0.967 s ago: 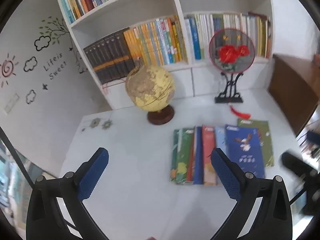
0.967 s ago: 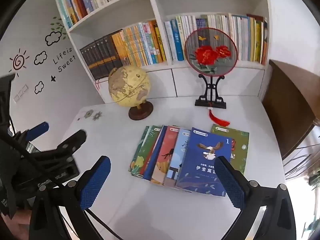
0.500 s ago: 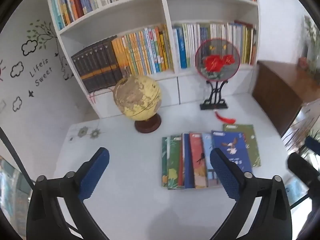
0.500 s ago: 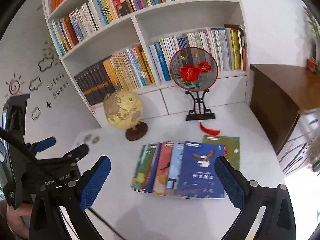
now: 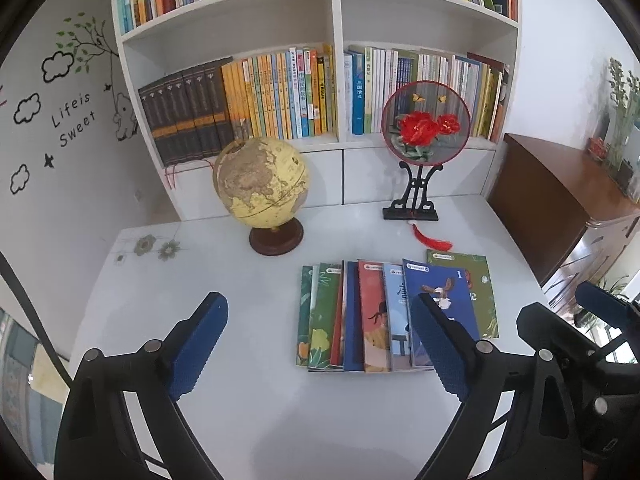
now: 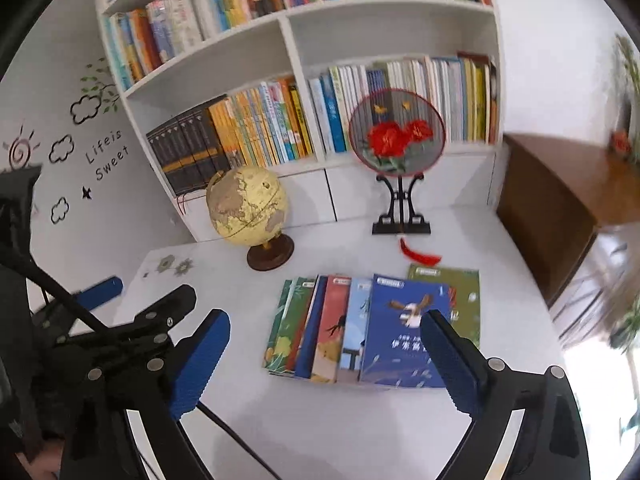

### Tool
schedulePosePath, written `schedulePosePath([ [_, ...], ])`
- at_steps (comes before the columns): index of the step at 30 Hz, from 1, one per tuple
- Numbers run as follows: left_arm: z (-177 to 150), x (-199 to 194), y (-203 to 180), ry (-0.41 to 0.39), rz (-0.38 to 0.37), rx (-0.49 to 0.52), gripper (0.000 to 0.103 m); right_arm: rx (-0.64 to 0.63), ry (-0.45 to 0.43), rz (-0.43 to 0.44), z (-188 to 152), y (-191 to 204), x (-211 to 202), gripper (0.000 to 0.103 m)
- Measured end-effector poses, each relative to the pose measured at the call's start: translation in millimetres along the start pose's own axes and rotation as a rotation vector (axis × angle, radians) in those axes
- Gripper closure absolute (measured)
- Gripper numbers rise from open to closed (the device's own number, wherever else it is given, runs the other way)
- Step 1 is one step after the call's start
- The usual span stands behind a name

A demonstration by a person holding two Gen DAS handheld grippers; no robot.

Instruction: Organize books

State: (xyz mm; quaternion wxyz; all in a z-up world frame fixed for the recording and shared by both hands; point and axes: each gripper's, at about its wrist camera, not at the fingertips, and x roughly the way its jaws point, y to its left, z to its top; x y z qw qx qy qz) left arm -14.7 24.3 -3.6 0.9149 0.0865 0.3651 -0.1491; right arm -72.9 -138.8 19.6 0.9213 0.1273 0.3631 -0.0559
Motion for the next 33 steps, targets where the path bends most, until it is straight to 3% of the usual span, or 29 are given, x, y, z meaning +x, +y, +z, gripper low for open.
schedulePosePath([
  [23,9,14,-2,0.052,0.010,-0.065,0.011,0.008,0.093,0.013,6,-2,10,0.009],
  [33,9,15,-6,0.058,-0.033,-0.105,0.011,-0.009,0.111,-0.006,1,-7,9,0.009],
])
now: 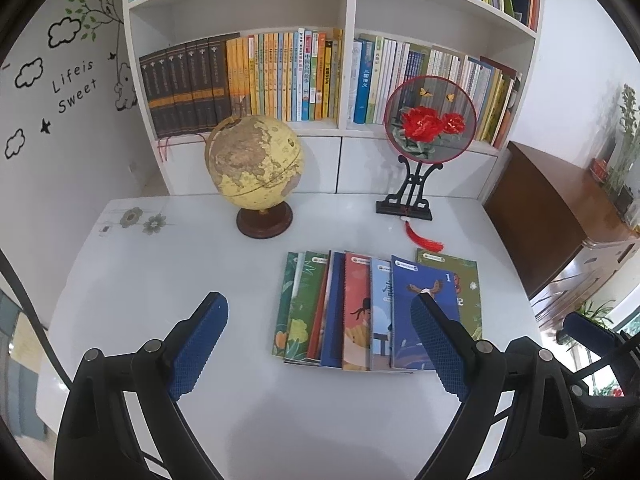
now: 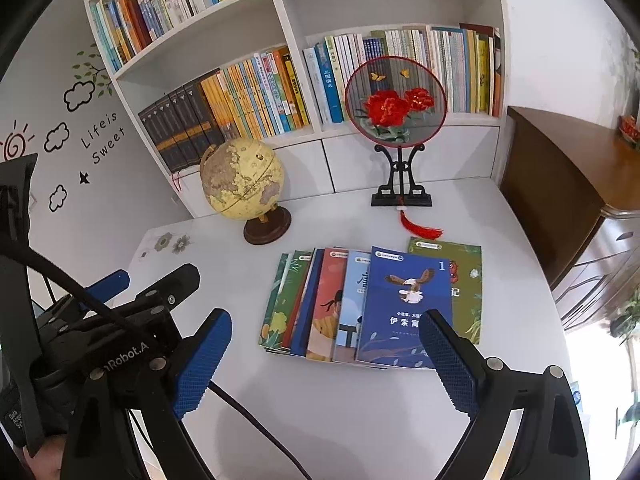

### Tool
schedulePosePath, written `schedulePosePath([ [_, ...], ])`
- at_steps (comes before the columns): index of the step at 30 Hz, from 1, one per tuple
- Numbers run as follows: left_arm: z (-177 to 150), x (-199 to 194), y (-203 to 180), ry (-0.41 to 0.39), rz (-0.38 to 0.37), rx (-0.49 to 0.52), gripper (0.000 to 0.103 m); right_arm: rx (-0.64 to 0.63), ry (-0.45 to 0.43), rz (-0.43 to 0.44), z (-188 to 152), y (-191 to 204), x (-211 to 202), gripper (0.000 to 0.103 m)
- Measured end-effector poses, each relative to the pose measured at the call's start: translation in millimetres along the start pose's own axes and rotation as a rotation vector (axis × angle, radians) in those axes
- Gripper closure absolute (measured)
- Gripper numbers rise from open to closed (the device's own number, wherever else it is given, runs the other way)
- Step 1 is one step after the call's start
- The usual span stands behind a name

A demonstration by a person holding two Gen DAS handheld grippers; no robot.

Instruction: Organize books

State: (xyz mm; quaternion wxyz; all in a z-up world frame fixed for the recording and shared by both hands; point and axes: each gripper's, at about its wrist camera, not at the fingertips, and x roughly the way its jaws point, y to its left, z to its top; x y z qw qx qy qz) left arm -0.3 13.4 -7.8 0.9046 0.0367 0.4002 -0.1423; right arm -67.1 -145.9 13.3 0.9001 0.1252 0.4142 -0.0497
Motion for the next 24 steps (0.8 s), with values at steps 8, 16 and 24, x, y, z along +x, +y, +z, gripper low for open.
schedulePosePath([
  [8,-1.1,0.5,0.5,0.008,-0.003,-0.012,0.011,-0.021,0.004,-0.009,1.8,-1.6,-0.5,0.009],
  [16,-1.6,-0.1,5.2,0.017,0.006,-0.029,0.011,-0.015,0.010,0.014,1.5,1.5,1.5,0.009],
  [24,-2.4,1.3,6.7,0.026,0.012,-0.029,0.011,-0.019,0.011,0.020,0.5,5.5,1.4,0.009],
])
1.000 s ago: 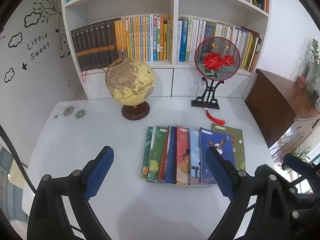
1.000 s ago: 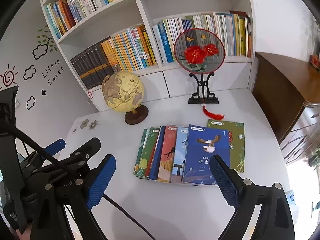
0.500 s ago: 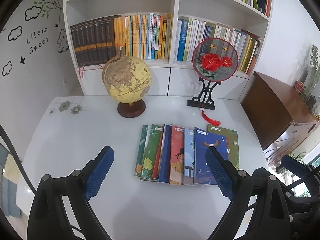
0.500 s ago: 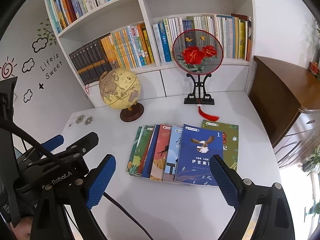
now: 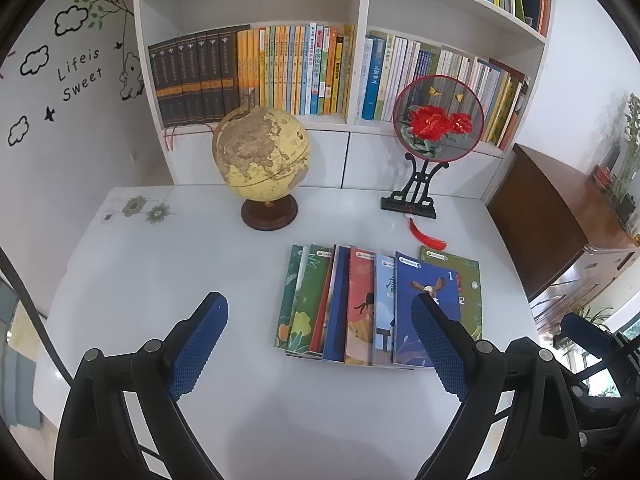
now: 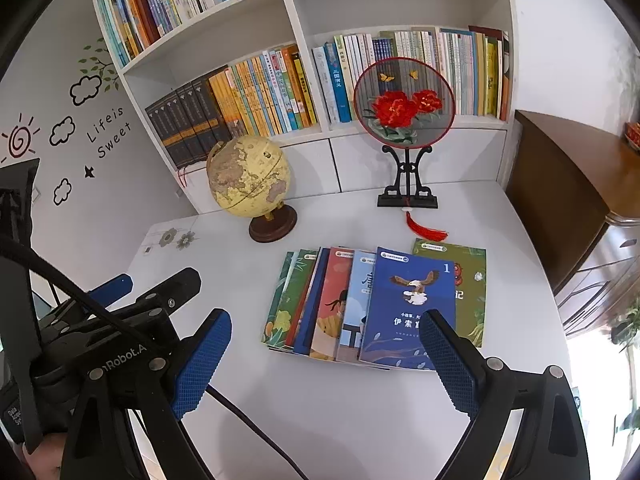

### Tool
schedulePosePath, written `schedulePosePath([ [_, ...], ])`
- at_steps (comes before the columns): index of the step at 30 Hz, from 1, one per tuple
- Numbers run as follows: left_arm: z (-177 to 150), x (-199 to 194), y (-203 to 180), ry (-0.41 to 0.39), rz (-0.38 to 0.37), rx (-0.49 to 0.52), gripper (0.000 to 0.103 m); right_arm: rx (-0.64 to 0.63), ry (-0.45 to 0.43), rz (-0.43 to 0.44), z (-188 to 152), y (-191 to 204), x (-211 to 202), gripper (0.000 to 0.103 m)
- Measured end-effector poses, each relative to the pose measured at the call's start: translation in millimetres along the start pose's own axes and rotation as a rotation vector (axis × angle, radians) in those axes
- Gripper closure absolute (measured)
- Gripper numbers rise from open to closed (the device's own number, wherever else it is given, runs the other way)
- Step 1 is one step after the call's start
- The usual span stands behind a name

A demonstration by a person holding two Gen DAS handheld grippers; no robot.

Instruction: Organize books

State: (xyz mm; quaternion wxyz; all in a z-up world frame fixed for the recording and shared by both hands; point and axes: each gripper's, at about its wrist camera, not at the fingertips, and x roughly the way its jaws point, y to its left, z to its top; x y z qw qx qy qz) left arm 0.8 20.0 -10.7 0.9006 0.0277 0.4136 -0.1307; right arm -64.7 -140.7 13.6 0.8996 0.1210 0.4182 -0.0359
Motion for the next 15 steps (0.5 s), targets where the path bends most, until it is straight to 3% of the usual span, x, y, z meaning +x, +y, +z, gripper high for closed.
schedulePosePath([
  [15,1.0,7.4,-0.5,0.034,-0.025,-0.007,0.011,0.011,0.018,-0.004,-1.5,-4.0,2.9,0.009],
])
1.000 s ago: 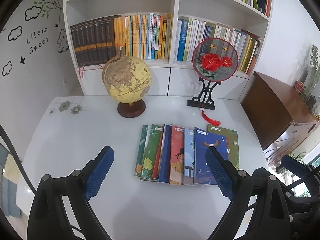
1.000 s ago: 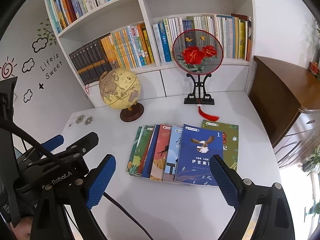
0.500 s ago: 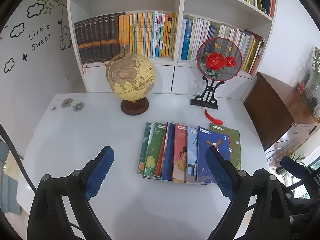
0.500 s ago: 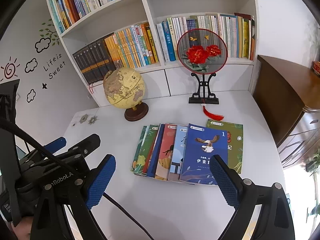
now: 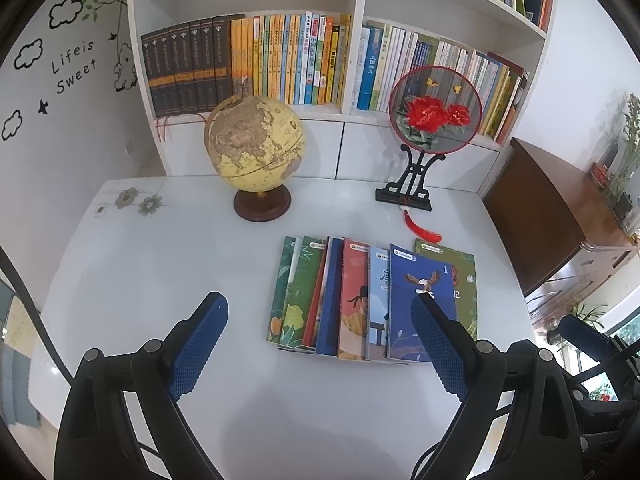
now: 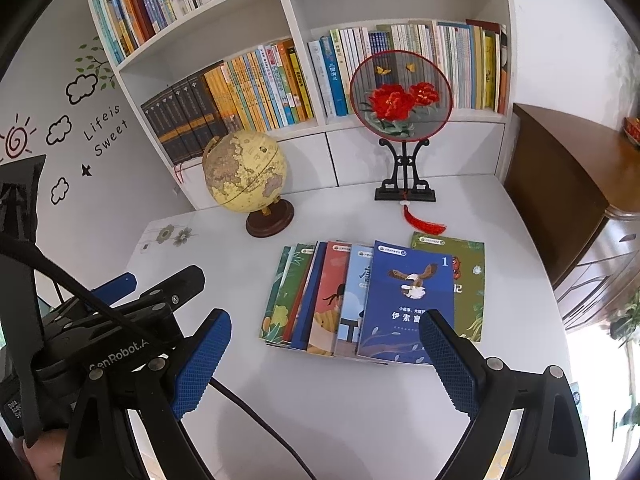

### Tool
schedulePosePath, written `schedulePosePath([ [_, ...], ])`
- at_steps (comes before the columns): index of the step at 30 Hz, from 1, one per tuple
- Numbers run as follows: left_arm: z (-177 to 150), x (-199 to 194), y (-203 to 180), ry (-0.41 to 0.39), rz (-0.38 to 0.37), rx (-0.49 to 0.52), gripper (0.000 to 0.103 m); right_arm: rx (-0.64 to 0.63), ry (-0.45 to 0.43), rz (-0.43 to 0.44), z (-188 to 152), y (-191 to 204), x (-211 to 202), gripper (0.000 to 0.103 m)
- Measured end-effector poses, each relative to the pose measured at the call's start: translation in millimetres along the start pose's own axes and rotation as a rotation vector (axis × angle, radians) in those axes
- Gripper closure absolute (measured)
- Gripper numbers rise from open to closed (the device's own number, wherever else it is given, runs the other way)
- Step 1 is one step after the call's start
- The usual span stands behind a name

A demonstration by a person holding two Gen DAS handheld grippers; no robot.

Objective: Organize books
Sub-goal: 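Move both grippers down toward the dark-blue eagle-cover book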

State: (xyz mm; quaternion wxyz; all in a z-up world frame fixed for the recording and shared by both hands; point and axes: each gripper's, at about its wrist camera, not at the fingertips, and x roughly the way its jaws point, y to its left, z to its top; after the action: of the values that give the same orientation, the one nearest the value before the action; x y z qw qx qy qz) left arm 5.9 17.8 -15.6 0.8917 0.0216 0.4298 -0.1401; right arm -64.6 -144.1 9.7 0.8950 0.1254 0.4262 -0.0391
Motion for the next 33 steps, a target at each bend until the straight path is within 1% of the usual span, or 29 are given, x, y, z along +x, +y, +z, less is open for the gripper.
schedulePosePath([
  [5,0,4,1,0.027,-0.016,-0.006,0.011,0.006,0.009,0.002,1,-2,2,0.009],
  [14,-1,9,-2,0.038,-0.009,-0.002,0.011,0.016,0.026,0.013,1,-7,8,0.009],
  [19,1,16,-6,0.059,-0.007,0.022,0.011,0.017,0.037,0.012,1,-10,13,0.009],
  [22,1,24,-8,0.085,-0.022,0.053,0.010,0.021,0.048,0.013,-1,-14,17,0.009],
  [23,1,28,-10,0.100,-0.039,0.073,0.010,0.023,0.053,0.014,-1,-17,19,0.009],
  [24,0,35,-13,0.124,-0.072,0.109,0.010,0.021,0.056,0.011,-1,-20,20,0.009],
  [26,-6,47,-18,0.156,-0.100,0.168,0.010,-0.013,0.018,-0.023,-1,-28,18,0.009],
  [28,-12,57,-23,0.164,-0.116,0.212,0.011,-0.055,-0.071,-0.093,0,-36,10,0.009],
  [29,-14,64,-24,0.171,-0.141,0.219,0.011,-0.074,-0.129,-0.104,-1,-44,5,0.009],
  [30,-14,70,-24,0.177,-0.176,0.215,0.012,-0.080,-0.157,-0.095,-2,-52,6,0.008],
  [31,-14,74,-24,0.177,-0.223,0.205,0.014,-0.075,-0.160,-0.075,-4,-61,10,0.005],
  [32,-14,80,-23,0.173,-0.282,0.185,0.014,-0.058,-0.121,-0.048,-6,-74,21,0.003],
  [33,-12,88,-21,0.174,-0.363,0.138,0.013,-0.034,-0.076,-0.024,-9,-86,34,0.003],
])
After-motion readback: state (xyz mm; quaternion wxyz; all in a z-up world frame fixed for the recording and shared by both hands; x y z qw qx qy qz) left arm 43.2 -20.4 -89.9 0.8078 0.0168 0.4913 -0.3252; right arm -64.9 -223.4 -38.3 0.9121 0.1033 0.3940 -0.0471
